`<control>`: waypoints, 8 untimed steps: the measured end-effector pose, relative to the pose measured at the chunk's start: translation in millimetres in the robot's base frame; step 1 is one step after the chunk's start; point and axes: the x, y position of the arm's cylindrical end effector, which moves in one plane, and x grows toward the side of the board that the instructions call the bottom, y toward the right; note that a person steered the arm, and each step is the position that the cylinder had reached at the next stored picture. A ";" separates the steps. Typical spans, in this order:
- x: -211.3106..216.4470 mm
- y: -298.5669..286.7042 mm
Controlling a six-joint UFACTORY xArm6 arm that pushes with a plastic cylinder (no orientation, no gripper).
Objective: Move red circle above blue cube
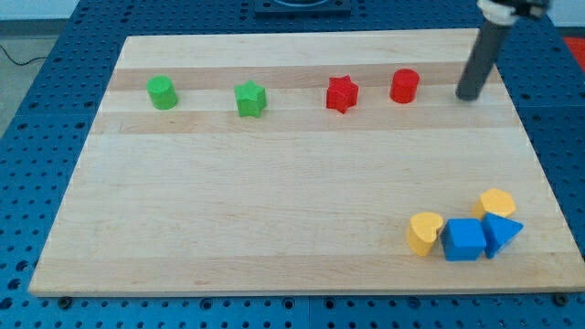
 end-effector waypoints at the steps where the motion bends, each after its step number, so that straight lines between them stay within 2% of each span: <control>1: -43.0 -67.1; 2: -8.4 -115.0; 3: 53.3 -109.7; 4: 70.5 -105.5; 6: -21.5 -141.5; 7: -51.3 -117.5; 8: -24.5 -70.8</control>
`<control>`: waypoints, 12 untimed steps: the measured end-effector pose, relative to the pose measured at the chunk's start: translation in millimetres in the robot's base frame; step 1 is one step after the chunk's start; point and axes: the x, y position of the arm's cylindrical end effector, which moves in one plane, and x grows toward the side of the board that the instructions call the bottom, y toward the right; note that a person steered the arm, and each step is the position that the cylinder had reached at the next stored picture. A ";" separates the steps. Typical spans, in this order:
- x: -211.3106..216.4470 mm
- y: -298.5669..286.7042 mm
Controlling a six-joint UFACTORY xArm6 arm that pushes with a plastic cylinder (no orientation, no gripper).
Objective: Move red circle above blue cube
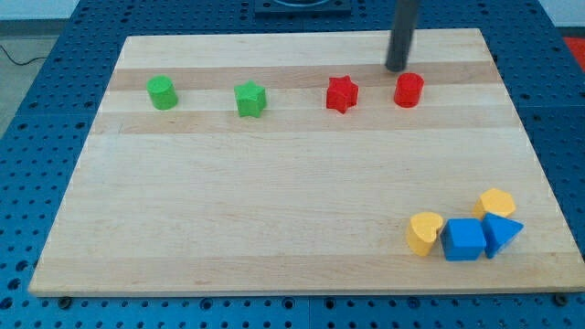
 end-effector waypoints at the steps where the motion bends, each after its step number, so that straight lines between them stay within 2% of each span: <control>1: 55.8 11.6; 2: 72.4 13.0; 3: 50.0 13.4; 4: 53.9 -2.4; 6: 152.3 5.1; 7: 143.3 4.5; 8: 105.3 -29.1; 9: 100.1 -78.7; 10: 137.3 -65.3; 11: 168.6 -7.5; 12: 156.1 -17.1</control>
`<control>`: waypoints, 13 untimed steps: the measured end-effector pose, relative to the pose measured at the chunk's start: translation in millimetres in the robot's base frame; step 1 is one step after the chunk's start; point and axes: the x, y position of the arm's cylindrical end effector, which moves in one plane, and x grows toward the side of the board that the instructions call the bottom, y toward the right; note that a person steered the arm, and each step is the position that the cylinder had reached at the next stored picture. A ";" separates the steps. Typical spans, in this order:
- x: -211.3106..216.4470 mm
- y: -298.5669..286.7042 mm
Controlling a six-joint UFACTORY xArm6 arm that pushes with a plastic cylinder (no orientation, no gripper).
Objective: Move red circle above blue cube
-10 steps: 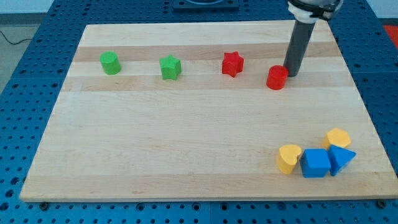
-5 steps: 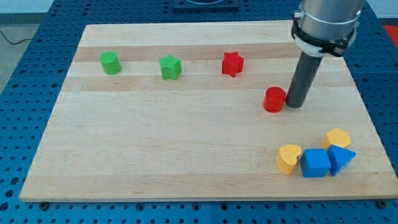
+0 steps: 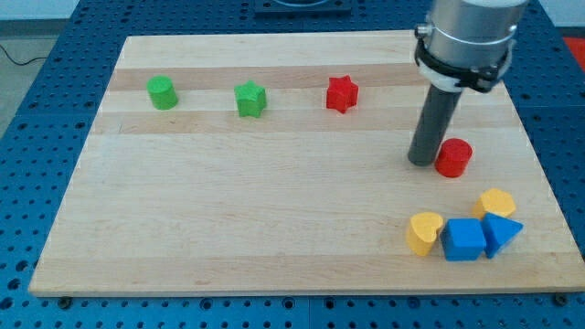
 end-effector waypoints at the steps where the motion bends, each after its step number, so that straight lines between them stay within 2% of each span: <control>1: -20.5 2.7; 2: -19.7 39.2; 3: -5.8 49.0; 5: 44.5 20.5; 8: 49.3 1.8; 9: 21.3 -0.2; 10: 3.8 32.0; 11: 18.3 59.2; 13: 46.3 57.1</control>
